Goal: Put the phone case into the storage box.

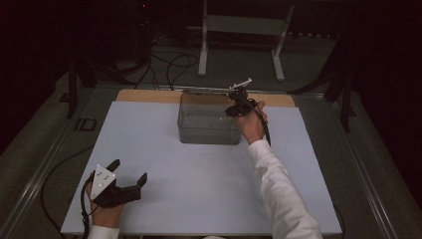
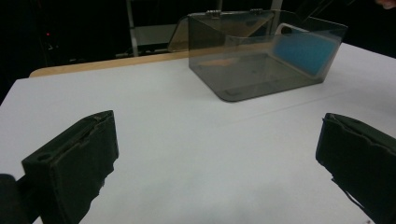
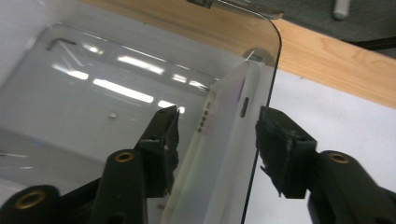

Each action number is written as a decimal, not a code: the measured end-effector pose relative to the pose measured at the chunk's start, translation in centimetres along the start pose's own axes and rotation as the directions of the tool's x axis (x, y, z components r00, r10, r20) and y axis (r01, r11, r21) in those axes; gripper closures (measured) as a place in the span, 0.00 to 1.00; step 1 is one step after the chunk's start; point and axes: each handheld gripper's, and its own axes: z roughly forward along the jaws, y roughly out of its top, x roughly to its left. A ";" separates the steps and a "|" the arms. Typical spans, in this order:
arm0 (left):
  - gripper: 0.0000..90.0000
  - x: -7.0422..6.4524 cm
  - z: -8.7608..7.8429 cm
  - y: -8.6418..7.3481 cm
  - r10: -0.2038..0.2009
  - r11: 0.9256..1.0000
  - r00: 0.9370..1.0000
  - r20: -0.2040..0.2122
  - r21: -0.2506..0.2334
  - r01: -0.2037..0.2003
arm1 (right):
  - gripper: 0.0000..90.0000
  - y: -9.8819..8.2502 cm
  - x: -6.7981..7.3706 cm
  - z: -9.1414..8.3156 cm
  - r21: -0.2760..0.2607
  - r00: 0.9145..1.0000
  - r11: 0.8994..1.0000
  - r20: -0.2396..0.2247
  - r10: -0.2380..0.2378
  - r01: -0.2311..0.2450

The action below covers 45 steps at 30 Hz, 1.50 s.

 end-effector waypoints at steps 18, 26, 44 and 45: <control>0.00 0.0 0.0 0.0 0.001 1.000 1.000 -0.003 -0.004 -0.001 | 0.15 -2.6 -0.1 -3.5 -0.197 0.989 0.979 -0.123 -0.086 0.061; 0.00 0.0 0.0 0.0 0.002 1.000 1.000 -0.011 -0.007 -0.002 | 0.14 -5.3 -0.2 -5.3 -0.324 0.980 0.941 -0.133 -0.151 0.101; 0.00 -0.5 0.0 0.3 0.039 0.999 0.998 -0.038 0.003 -0.039 | 0.11 -12.9 -2.7 -7.6 -0.461 0.958 0.885 -0.220 -0.184 0.064; 0.00 -0.5 0.1 0.4 0.041 0.999 0.998 -0.040 0.000 -0.041 | 0.11 -13.4 -2.8 -7.6 -0.463 0.958 0.883 -0.215 -0.191 0.072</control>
